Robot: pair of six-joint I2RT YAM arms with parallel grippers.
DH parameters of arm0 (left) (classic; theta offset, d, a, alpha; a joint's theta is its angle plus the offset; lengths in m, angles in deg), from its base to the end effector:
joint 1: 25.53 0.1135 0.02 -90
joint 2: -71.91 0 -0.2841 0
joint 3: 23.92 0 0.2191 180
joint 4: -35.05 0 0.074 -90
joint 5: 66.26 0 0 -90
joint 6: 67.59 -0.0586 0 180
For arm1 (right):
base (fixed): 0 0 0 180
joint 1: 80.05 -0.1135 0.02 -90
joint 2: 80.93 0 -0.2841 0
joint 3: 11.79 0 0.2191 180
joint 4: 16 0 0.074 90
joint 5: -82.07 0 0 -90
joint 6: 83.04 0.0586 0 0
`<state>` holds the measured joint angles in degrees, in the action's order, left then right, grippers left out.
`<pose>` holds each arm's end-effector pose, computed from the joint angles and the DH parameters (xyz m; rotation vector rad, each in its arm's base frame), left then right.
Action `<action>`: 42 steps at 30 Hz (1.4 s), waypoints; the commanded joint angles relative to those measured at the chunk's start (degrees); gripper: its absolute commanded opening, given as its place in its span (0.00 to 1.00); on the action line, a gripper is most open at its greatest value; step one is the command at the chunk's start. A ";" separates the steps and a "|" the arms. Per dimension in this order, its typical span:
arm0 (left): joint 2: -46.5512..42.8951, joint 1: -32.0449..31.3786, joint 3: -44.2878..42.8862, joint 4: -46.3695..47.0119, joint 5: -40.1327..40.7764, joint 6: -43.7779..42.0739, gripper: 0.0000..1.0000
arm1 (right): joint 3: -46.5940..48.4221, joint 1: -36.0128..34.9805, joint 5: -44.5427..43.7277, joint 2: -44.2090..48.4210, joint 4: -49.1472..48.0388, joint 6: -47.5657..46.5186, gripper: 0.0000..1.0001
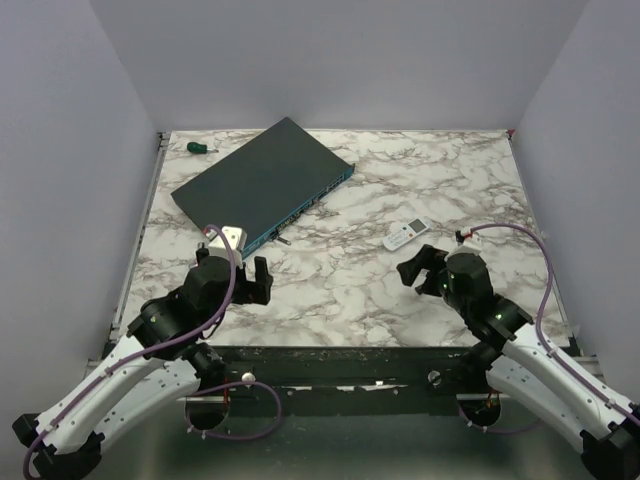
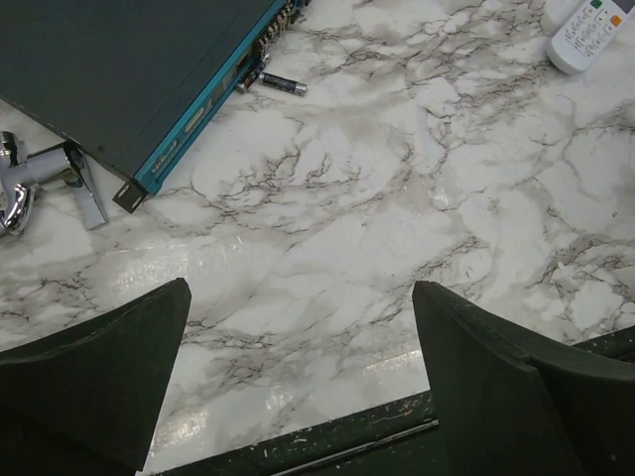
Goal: Load the batteries into the remote control
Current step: Pick up the remote control from the center of the board.
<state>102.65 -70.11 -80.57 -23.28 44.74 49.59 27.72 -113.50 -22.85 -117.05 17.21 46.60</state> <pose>0.0728 -0.0423 0.2855 0.1065 2.1131 -0.3618 0.1106 0.0550 0.2290 0.2732 2.0942 0.5051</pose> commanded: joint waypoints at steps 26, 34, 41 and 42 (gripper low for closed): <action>-1.91 0.37 -0.42 2.49 -3.63 -1.95 0.98 | 14.82 -0.35 -9.61 -21.14 1.18 7.53 0.67; -4.46 0.41 0.09 2.36 -2.30 -1.78 0.98 | 15.41 0.08 -15.27 -30.32 -3.06 10.71 0.65; -4.01 0.38 0.15 2.12 -2.09 -1.80 0.99 | 17.32 5.20 -11.39 -38.71 -6.74 10.50 0.77; -3.70 0.42 0.15 2.10 -2.20 -1.78 0.98 | 17.49 5.91 -10.57 -39.85 -7.54 10.54 0.77</action>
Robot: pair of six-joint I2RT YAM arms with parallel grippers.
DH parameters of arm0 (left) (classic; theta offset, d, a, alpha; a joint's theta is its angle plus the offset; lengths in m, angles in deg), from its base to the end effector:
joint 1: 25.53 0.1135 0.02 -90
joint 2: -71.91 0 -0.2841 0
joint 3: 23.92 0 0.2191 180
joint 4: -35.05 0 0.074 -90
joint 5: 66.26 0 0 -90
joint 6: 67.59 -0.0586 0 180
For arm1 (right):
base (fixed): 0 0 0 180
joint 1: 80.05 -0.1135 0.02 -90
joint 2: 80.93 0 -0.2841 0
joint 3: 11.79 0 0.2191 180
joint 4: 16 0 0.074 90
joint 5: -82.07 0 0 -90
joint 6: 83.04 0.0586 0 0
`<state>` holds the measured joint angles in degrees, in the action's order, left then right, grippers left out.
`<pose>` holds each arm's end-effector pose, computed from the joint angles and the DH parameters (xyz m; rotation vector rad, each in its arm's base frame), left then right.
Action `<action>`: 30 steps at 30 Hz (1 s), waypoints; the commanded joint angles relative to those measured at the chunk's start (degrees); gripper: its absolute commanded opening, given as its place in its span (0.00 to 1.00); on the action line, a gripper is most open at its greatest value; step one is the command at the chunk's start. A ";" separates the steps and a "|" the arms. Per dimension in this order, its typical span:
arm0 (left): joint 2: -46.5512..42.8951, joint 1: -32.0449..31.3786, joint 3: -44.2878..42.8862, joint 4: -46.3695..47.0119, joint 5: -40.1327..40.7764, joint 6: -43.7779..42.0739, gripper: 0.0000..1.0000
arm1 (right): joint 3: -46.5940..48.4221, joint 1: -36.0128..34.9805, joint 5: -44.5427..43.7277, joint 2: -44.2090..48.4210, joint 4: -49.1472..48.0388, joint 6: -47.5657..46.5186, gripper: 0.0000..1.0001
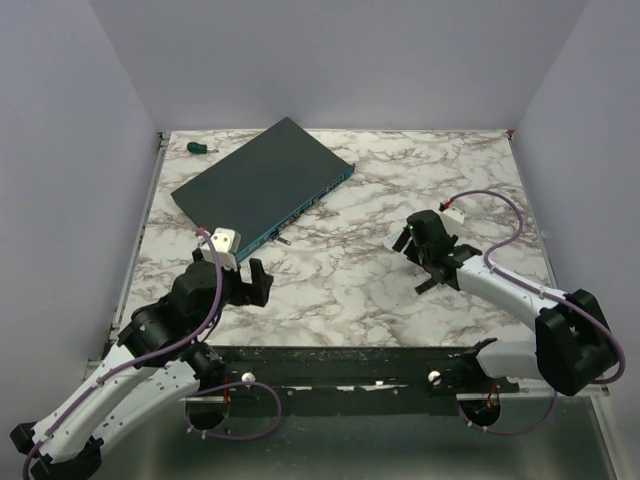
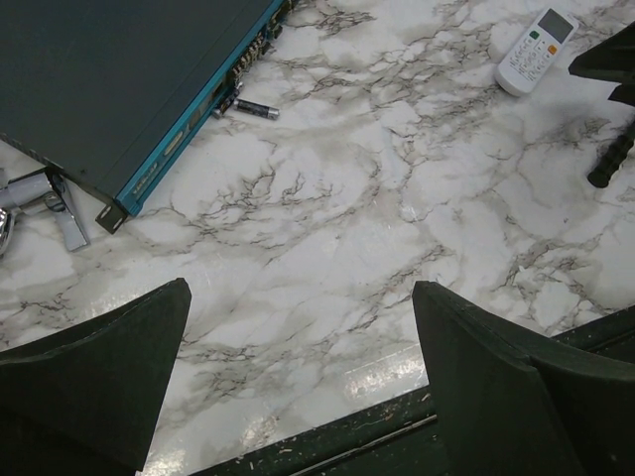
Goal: Load the batteries into the remote control
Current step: Pick up the remote control from the center of the board.
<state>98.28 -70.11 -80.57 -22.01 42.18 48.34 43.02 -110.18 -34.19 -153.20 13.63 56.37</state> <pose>0.0631 -0.0362 0.2918 0.1289 2.0379 -0.4525 0.2108 0.0924 0.2257 0.5887 2.2160 0.1647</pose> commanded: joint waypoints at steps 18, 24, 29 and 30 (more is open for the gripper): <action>1.17 0.46 -0.07 0.66 0.20 -0.80 0.99 | 8.14 7.83 8.17 -17.62 -9.63 0.86 0.78; 1.14 0.53 -0.03 0.66 0.37 -0.82 0.99 | 8.03 7.89 7.13 -18.61 -8.98 1.16 0.70; 1.18 0.72 -0.03 0.65 0.20 -0.88 0.99 | 7.66 7.88 6.24 -19.24 -8.99 0.71 0.63; 1.21 0.78 -0.04 0.65 0.20 -0.97 0.99 | 7.78 7.89 6.16 -19.58 -8.99 0.45 0.63</action>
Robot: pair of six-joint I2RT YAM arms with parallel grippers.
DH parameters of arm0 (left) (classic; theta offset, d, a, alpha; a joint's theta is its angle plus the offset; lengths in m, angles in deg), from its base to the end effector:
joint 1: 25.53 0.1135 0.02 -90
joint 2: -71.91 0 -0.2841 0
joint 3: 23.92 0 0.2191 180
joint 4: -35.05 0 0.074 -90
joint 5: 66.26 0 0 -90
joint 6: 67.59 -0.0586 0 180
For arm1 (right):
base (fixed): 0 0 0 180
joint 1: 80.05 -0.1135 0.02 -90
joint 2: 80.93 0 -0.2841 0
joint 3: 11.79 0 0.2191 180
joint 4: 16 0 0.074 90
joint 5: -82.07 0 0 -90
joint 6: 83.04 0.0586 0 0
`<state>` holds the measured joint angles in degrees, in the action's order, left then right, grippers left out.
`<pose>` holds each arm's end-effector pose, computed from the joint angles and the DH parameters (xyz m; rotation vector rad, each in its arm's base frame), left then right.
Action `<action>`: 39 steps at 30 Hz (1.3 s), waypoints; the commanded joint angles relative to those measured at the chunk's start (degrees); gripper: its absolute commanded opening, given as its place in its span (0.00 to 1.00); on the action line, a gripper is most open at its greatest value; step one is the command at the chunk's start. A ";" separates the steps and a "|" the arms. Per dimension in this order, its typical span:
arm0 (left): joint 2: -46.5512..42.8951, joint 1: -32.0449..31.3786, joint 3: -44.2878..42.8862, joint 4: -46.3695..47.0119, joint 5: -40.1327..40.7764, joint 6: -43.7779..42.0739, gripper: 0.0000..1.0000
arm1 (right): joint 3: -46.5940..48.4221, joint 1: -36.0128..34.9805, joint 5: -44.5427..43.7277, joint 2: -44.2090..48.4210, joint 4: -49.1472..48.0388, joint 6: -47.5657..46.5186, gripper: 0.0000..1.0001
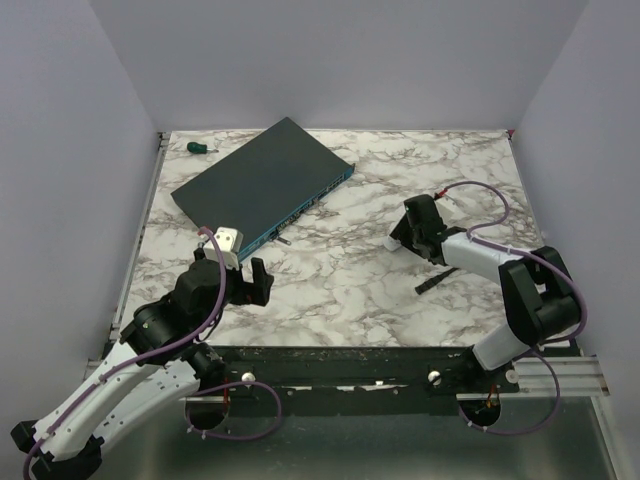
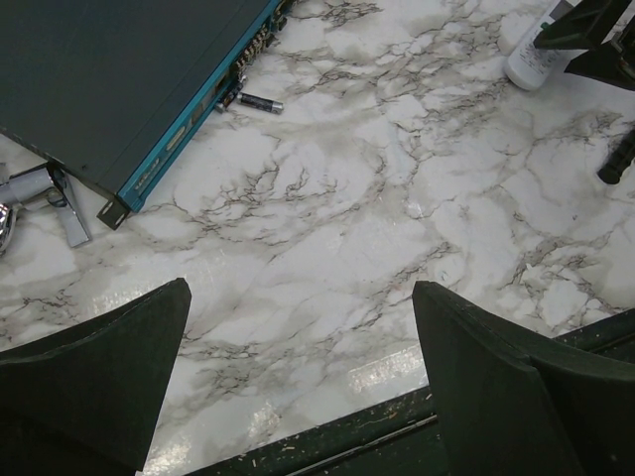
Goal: Load the batteries into the remote control
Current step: Pick up the remote control from the center of the board.
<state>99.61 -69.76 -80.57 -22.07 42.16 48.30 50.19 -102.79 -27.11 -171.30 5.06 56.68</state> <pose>0.0662 -0.0386 0.2904 0.1304 2.0590 -0.4338 0.2829 0.0977 0.1951 0.6983 2.2752 0.1949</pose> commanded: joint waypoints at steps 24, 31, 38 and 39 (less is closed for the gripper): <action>-0.07 1.16 -0.09 0.89 -0.40 -1.19 0.99 | 4.09 0.54 -2.84 -10.48 -0.15 -3.39 0.56; -0.03 1.21 -0.03 0.89 -0.48 -1.24 0.99 | 6.79 0.56 -2.54 -12.31 0.86 -5.23 0.49; -0.08 1.31 -0.04 0.89 -0.48 -1.19 0.99 | 6.64 0.54 0.09 -9.52 0.72 -9.30 0.33; -0.05 1.34 -0.04 0.89 -0.50 -1.19 0.99 | 6.79 0.53 1.00 -8.77 0.75 -10.90 0.29</action>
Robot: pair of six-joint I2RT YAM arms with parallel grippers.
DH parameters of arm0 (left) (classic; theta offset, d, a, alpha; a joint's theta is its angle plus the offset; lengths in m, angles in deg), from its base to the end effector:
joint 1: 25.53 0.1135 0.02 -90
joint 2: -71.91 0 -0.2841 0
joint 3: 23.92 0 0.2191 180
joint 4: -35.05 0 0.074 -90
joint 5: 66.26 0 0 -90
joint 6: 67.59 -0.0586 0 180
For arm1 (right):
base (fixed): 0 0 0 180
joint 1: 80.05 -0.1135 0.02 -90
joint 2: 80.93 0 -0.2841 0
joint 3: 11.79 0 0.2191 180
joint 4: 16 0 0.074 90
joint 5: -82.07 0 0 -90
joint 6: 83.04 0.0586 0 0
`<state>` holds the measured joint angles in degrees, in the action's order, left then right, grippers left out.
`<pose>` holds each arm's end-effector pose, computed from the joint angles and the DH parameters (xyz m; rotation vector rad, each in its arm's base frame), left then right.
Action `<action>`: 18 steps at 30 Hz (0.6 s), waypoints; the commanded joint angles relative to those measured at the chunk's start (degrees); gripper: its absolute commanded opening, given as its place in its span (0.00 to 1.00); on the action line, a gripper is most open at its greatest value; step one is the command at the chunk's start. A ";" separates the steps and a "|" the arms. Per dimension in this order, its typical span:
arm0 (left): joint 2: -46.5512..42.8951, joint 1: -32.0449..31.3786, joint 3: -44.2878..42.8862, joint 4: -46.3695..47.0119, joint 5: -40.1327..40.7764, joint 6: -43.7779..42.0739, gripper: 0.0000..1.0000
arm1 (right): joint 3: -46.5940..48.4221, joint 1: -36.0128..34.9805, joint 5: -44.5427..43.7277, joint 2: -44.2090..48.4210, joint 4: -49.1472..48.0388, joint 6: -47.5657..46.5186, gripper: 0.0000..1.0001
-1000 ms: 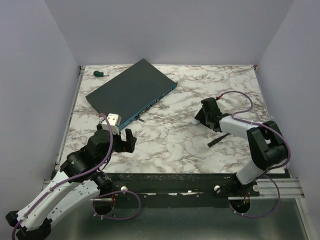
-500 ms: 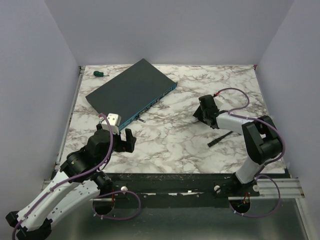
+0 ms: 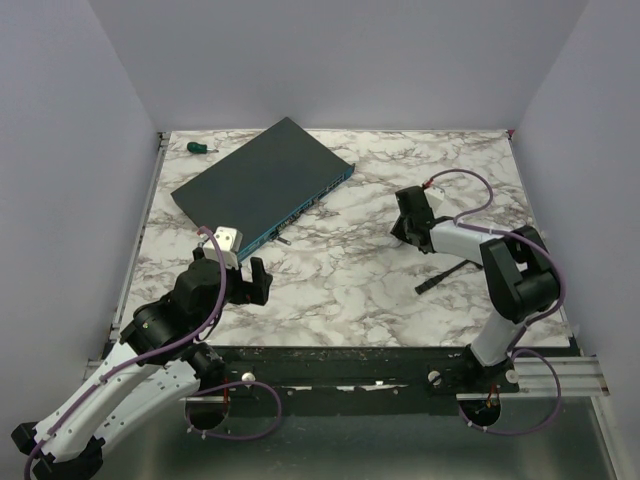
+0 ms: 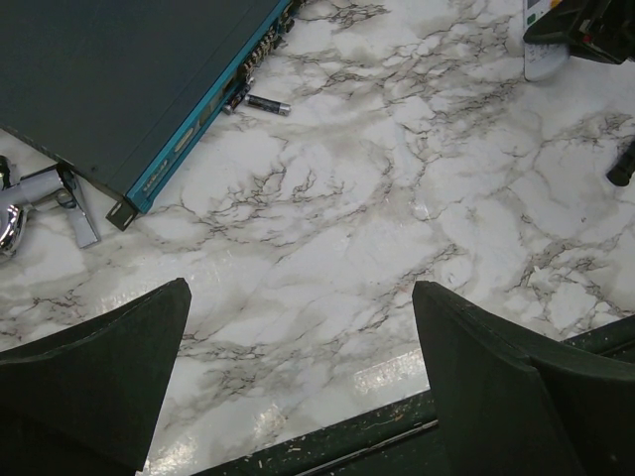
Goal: Load the batteries into the remote control
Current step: Pick up the remote control from the center of the board.
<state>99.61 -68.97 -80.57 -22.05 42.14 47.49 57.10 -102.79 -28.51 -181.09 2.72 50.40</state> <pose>0.0668 -0.0378 0.2905 0.1308 2.0565 -0.4172 0.3217 0.1125 0.1807 0.5794 2.3013 0.1105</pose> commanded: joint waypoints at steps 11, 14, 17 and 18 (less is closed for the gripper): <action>1.00 2.08 -0.89 -0.57 1.46 1.80 0.98 | -8.39 -0.35 16.58 23.30 1.18 -18.20 0.01; 0.89 3.02 -1.15 -0.40 1.06 2.38 0.98 | -10.36 -5.58 16.68 28.50 1.64 -21.60 0.01; 0.02 3.14 -1.08 0.87 -0.03 2.99 0.99 | -9.24 -15.91 10.70 29.66 5.94 -24.94 0.01; -0.05 3.12 -1.23 1.33 -0.51 3.21 0.99 | -8.64 -18.98 7.70 29.40 7.83 -25.21 0.01</action>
<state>100.42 -66.33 -80.57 -22.29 42.38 49.11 48.07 -111.08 -16.49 -152.00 4.89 30.86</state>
